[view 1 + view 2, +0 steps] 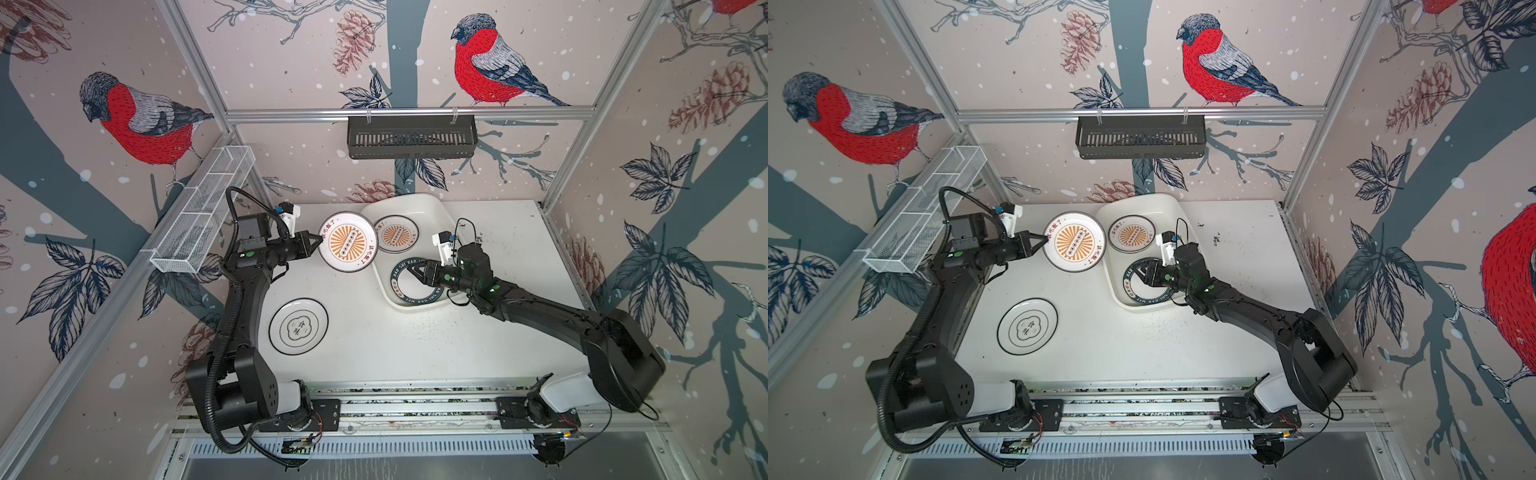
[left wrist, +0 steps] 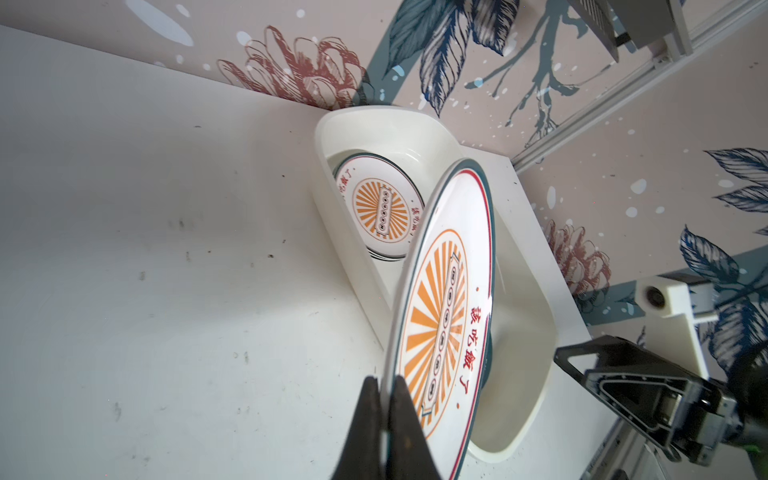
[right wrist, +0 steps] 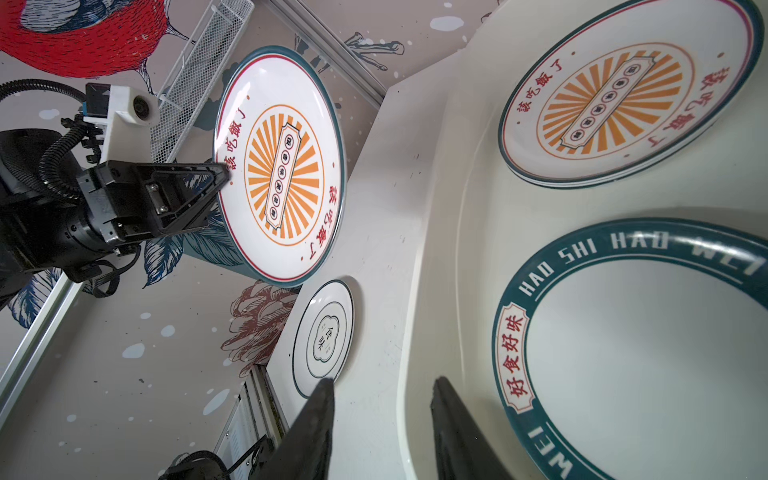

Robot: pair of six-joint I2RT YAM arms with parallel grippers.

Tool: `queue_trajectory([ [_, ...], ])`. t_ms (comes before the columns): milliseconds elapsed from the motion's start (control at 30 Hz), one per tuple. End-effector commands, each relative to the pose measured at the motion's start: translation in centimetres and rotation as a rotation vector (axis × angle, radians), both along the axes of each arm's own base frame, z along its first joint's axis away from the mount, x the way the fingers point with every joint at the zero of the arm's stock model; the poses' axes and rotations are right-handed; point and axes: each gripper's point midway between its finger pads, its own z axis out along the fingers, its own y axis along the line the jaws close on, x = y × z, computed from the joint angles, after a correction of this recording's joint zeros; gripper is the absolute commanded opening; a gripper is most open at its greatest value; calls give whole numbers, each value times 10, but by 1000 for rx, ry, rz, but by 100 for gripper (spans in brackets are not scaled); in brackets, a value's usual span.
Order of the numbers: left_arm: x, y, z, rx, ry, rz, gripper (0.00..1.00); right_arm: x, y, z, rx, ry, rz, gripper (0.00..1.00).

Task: Place the plates into the plastic bin on the countertop
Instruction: 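Lift the sunburst plate toward the bin while the right gripper moves beside it, then close the right gripper on the upright sunburst plate's rim beside the left gripper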

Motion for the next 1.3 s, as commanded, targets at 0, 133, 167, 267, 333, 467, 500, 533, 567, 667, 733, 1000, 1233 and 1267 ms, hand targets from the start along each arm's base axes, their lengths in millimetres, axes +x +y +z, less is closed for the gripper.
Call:
queue_trajectory([
  [0, -6, -18, 8, -22, -13, -80, 0, 5, 8, 15, 38, -59, 22, 41],
  [133, -9, -31, 7, -39, 2, -132, 0, 9, 10, 21, 68, -75, 15, 43],
  [167, -10, -33, 6, -43, 8, -139, 0, 9, 10, 20, 70, -74, 14, 43],
  [267, -14, -44, 5, -48, 13, -176, 0, 11, 14, 18, 76, -67, 24, 43],
  [333, -17, -53, 5, -38, 10, -203, 0, 12, 15, 19, 90, -68, 27, 43],
  [467, -22, -66, 6, -28, 3, -242, 0, 12, 16, 19, 112, -72, 22, 43],
  [500, -24, -69, 6, -26, 1, -253, 0, 11, 17, 20, 124, -79, 27, 43],
  [533, -25, -72, 6, -24, 0, -264, 0, 10, 17, 23, 137, -82, 28, 43],
  [567, -26, -74, 5, -23, 2, -272, 0, 10, 17, 23, 141, -81, 27, 43],
  [667, -30, -82, 4, -25, -5, -305, 0, 12, 20, 20, 136, -67, 31, 41],
  [733, -31, -85, 2, -21, -3, -316, 0, 11, 20, 19, 146, -63, 31, 39],
  [1000, -33, -89, 4, -12, -11, -325, 0, 8, 19, 21, 181, -67, 35, 28],
  [1233, -35, -90, 5, -19, -21, -326, 0, 4, 20, 21, 192, -67, 60, 14],
  [1267, -35, -90, 6, -20, -22, -324, 0, 4, 21, 21, 191, -65, 61, 13],
])
